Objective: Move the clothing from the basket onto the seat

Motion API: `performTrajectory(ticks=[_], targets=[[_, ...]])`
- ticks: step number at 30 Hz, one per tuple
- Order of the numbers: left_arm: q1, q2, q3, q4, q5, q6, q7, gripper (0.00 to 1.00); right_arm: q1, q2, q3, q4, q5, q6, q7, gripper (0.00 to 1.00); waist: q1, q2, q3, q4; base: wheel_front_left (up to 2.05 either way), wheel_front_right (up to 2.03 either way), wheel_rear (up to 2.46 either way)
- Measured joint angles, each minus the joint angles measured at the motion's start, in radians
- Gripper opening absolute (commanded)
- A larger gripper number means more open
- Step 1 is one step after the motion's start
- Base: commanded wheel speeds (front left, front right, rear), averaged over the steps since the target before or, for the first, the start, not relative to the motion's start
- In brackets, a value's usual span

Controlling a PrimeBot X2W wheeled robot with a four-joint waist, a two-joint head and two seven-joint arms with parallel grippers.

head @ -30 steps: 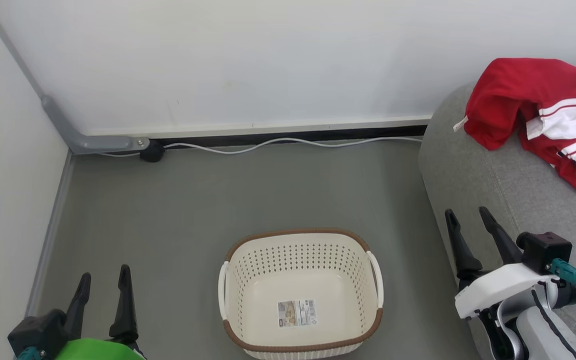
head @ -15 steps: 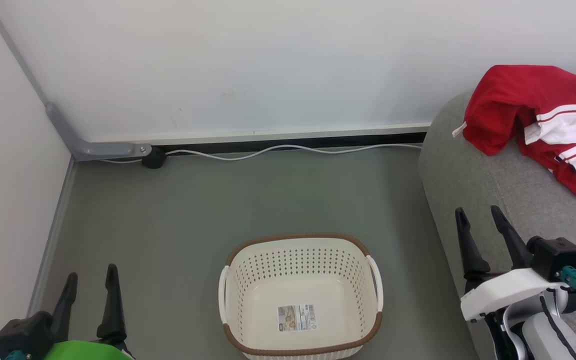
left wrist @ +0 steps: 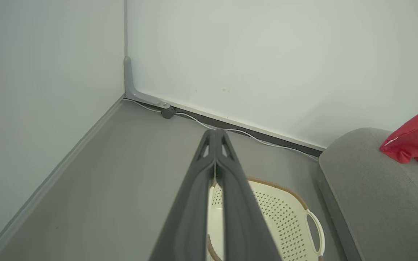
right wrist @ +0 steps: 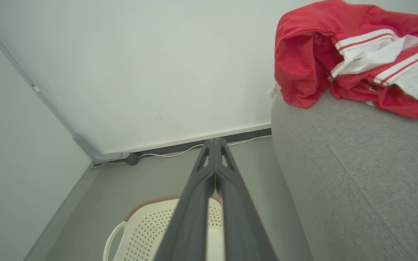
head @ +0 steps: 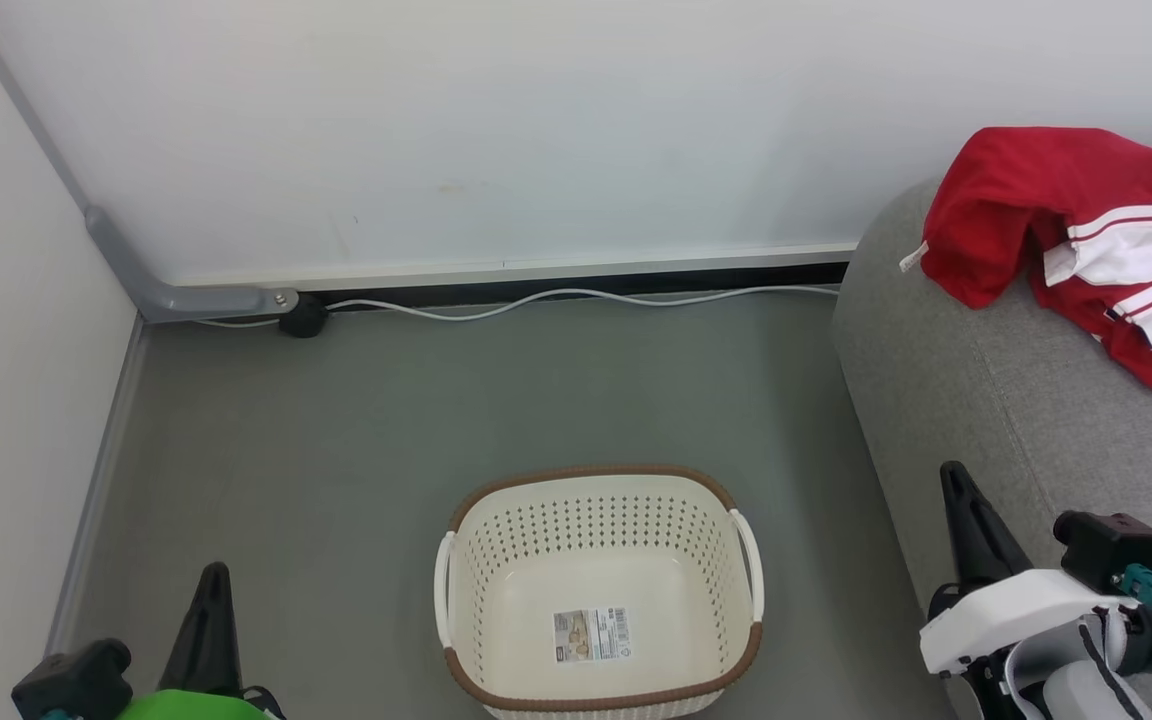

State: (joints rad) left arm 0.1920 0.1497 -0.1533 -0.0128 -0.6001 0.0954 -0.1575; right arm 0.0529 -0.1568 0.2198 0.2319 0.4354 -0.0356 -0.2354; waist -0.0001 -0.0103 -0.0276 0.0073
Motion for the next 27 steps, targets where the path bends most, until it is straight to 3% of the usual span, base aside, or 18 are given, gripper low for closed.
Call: performTrajectory(ticks=[27], targets=[[-0.031,-0.024,0.058,0.056,-0.313,-0.053,0.07,0.0,-0.024,0.034,-0.102,0.008,0.359,0.044,0.105,0.0,0.0,0.0,0.01,-0.003,0.0,0.0,0.0]])
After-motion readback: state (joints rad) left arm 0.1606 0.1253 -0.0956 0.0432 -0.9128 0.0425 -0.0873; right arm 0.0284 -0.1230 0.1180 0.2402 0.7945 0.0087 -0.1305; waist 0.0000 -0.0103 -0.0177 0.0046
